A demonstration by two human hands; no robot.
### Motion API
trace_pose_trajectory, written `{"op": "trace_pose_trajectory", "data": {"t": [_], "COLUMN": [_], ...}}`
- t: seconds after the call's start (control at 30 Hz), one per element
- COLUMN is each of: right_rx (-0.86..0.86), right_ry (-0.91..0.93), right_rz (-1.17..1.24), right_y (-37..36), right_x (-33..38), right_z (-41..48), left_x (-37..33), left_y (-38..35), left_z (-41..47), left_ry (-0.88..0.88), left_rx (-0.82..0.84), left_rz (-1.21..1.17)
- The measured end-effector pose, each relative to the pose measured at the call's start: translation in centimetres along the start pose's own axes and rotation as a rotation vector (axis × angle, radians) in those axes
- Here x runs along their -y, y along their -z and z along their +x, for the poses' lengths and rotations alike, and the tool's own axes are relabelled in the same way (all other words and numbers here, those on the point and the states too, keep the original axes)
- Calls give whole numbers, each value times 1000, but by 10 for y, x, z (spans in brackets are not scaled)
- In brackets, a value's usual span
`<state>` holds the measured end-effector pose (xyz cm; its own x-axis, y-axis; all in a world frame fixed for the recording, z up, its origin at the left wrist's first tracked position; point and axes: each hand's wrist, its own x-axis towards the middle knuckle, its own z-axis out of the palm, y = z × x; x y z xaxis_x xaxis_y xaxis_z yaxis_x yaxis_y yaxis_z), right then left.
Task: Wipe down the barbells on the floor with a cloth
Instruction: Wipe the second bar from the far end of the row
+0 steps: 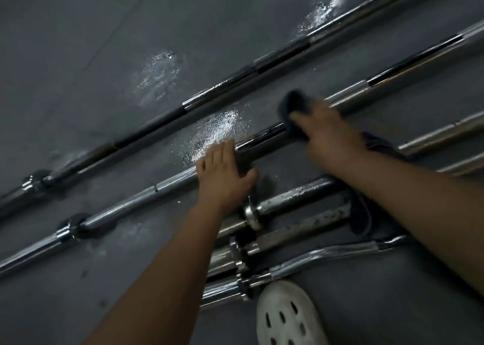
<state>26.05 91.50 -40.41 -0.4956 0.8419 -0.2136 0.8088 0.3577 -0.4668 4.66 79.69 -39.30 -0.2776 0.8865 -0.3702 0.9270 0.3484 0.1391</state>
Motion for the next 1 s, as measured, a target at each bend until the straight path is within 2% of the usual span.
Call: {"op": "trace_pose_trajectory", "data": {"t": [0.07, 0.13, 0.2, 0.27, 0.33, 0.43, 0.53, 0.57, 0.63, 0.7, 0.77, 0.83, 0.9, 0.93, 1.0], "right_rx": [105, 110, 10, -97, -99, -24, 26, 36, -10, -77, -31, 46, 84, 87, 24], "right_ry": [111, 152, 40, -180, -254, -71, 72, 45, -140, -255, -160, 31, 148, 141, -9], "right_rz": [12, 20, 20, 29, 21, 33, -7, -25, -35, -55, -18, 44, 13, -27, -57], "right_y": [-7, 5, 18, 32, 34, 14, 14, 19, 29, 27, 16, 8, 13, 18, 29], "right_x": [21, 12, -14, -37, -28, 13, 6, -7, -30, -24, 3, 26, 21, 9, -24], "right_z": [-14, -18, -17, -16, -22, -45, -51, -47, -40, -38, -40, -45, -40, -35, -22], "left_x": [-1, -1, -2, -5, -12, -22, -26, -26, -21, -19, -20, -18, -10, -5, 1], "left_y": [-2, 0, 2, 2, 0, -9, -19, -21, -23, -21, -17, -10, -2, 1, 0], "left_z": [-9, -18, -27, -37, -44, -33, -24, -26, -31, -32, -29, -18, -4, 0, -1], "left_ry": [5, -28, -56, -61, -39, 21, 9, -7, -42, -61, -67, -58, -58, -65, -71], "left_rx": [8, 15, 10, -41, -132, -187, -89, -53, -6, 12, 23, 26, 13, -8, -88], "left_rz": [15, 21, -36, -94, -121, -115, -106, -107, -140, -157, -152, -169, -200, -204, -174]}}
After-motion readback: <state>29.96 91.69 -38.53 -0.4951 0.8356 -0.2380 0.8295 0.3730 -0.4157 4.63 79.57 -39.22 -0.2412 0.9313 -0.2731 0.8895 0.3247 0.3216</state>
